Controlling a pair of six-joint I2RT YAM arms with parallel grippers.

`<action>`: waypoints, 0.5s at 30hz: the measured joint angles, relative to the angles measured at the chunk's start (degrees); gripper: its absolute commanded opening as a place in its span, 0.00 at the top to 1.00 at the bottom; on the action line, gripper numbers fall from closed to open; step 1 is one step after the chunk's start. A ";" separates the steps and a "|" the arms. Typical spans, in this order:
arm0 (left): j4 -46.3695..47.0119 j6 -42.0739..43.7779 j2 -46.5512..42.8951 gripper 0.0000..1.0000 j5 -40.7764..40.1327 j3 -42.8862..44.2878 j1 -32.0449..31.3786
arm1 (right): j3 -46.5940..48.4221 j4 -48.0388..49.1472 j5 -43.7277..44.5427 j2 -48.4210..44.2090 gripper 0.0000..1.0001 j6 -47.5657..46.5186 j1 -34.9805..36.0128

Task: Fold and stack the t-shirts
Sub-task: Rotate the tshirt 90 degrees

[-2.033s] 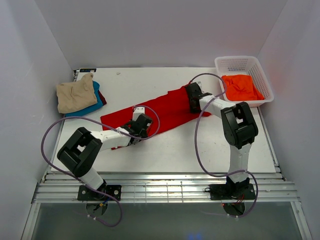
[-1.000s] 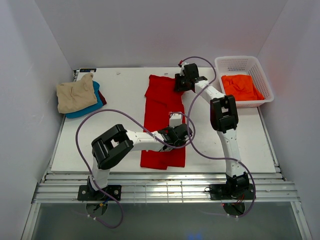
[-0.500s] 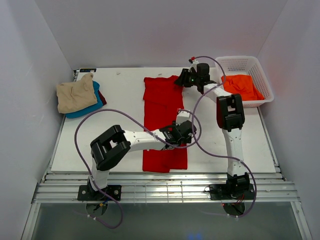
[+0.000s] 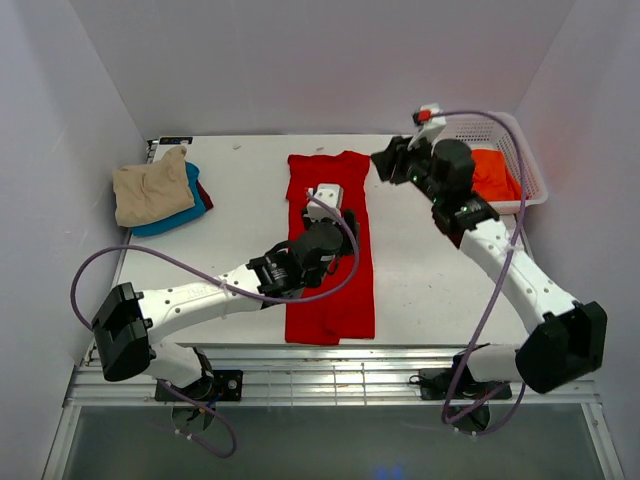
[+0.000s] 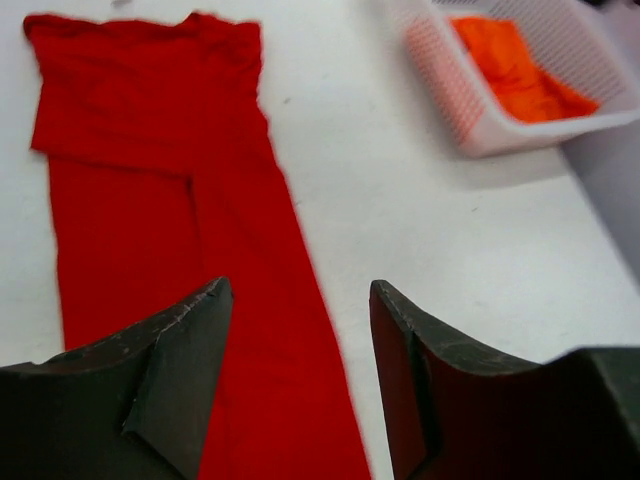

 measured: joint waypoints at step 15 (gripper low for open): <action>-13.03 -13.40 -6.51 0.32 0.24 -24.70 0.50 | -34.32 -11.69 15.69 -9.09 0.54 8.72 27.96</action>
